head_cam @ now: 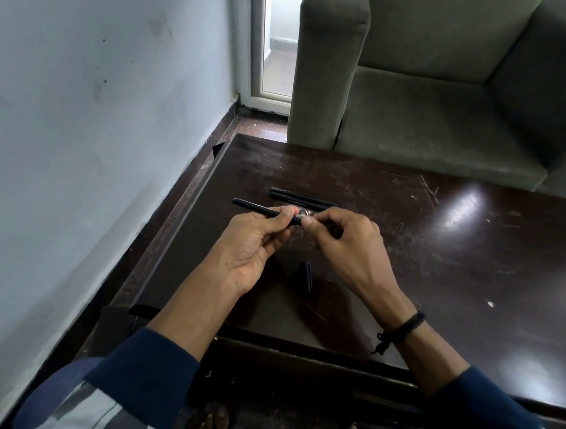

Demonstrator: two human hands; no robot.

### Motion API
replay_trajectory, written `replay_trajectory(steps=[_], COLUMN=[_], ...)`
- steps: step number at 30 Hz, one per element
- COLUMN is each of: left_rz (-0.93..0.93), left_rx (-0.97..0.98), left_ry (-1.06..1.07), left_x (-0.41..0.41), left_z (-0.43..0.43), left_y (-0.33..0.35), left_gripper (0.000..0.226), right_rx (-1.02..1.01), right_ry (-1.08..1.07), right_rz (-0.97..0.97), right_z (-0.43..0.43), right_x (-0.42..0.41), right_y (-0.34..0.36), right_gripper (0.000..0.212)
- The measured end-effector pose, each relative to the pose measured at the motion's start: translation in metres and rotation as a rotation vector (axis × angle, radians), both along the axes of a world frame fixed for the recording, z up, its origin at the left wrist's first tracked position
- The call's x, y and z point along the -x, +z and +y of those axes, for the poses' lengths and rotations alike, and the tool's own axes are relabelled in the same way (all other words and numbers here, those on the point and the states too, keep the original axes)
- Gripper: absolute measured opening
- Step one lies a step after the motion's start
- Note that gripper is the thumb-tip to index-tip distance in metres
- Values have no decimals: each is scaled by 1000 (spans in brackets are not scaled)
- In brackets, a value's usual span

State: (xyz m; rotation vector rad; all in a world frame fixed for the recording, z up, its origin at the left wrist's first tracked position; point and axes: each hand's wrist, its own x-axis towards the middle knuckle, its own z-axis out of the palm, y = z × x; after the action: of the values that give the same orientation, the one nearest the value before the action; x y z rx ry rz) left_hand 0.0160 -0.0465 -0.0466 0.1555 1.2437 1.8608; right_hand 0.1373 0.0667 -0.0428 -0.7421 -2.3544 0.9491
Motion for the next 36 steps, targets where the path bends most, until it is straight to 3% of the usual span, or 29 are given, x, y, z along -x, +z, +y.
replay_trajectory(steps=[29, 36], left_rz=[90, 198], left_rx=[17, 34], left_ry=[-16, -61], left_x=[0, 4], left_z=[1, 0], left_y=[-4, -2], left_gripper=[13, 8], right_rx=[-18, 444], right_ry=[24, 50], right_rz=[-86, -12], right_z=[-2, 1], right_x=[2, 1], right_y=[1, 6], right_gripper=[8, 18])
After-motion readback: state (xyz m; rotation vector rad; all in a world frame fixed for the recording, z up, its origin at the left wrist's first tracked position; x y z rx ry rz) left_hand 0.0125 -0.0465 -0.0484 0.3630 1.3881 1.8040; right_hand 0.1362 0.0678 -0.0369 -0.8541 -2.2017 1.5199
